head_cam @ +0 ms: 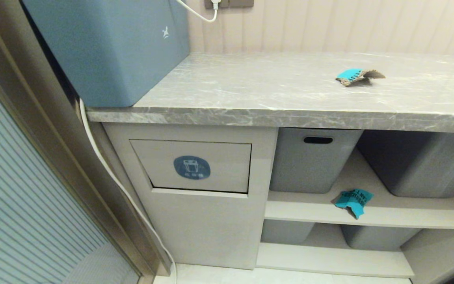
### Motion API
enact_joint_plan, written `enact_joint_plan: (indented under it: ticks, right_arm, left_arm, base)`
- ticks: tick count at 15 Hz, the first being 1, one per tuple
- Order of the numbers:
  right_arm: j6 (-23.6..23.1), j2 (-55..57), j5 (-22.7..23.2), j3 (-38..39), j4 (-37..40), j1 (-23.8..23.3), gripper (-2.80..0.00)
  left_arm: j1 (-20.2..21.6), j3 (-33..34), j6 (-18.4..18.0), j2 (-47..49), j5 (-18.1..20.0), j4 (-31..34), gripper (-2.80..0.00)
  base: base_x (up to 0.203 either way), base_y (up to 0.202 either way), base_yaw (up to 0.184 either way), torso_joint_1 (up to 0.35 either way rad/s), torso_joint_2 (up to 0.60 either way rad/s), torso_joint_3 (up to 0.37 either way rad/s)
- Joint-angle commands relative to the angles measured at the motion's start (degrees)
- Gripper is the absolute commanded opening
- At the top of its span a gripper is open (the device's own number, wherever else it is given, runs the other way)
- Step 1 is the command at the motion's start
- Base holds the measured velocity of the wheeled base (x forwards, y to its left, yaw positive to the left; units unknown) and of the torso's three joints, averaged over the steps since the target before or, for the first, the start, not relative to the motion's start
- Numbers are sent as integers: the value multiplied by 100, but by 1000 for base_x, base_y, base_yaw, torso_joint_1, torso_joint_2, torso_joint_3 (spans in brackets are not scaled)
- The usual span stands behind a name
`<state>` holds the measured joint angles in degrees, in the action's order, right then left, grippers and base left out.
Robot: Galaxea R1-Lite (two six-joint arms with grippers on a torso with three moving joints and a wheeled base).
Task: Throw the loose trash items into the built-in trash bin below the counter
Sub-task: Pick up the garbage
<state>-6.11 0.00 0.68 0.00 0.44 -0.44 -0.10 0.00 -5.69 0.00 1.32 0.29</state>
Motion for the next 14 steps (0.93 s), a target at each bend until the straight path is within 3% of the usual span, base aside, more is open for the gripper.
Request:
enact_joint_plan:
  ticks: [1,7,14]
  right_arm:
    - [-4,0,2,0,0,0,-280]
    - [-4,0,2,0,0,0,-280]
    - [4,0,2,0,0,0,-280]
  left_arm:
    - [1,9,-2,9,0,-3,-280]
    - [1,9,7,9,12,-3,-280]
    - [1,9,7,9,18,-12,-280]
  base:
    - [0,0,0,0,0,0]
    - [2,-30,1,1,1,0]
    - [0,-192,1,0,3,3]
